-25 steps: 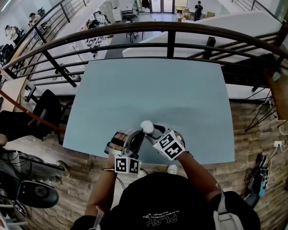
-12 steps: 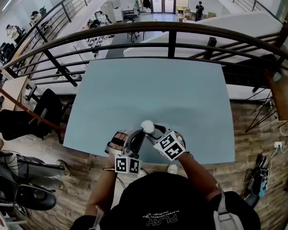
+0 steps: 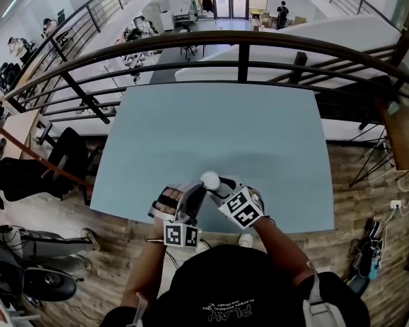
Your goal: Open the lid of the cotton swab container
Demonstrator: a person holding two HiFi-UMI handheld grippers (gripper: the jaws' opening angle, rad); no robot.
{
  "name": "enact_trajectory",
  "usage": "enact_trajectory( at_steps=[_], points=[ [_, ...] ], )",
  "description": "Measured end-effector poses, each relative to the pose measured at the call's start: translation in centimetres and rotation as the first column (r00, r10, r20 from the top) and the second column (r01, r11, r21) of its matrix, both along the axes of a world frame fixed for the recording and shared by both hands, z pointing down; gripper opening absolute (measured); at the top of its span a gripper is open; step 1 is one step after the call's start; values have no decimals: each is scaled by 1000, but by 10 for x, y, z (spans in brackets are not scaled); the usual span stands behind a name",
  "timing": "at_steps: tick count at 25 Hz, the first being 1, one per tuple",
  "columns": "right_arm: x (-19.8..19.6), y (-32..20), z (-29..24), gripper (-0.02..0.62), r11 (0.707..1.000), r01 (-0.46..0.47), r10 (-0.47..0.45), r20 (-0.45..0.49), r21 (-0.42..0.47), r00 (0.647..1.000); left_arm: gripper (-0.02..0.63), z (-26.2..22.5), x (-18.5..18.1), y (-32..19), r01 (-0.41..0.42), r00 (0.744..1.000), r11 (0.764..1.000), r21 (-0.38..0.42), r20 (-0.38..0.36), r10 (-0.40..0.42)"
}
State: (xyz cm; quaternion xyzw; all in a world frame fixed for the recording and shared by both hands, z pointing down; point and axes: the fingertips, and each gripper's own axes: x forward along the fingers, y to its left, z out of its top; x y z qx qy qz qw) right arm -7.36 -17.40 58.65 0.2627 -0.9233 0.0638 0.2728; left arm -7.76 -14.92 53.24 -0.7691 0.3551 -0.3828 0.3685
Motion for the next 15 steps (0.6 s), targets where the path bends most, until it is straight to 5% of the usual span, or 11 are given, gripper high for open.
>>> enact_trajectory(
  at_steps=[15],
  points=[
    [1,2,2,221,1000,25,-25,-23,13,999,80,-8,-1,-2,8,999,999,35,-33,-7]
  ],
)
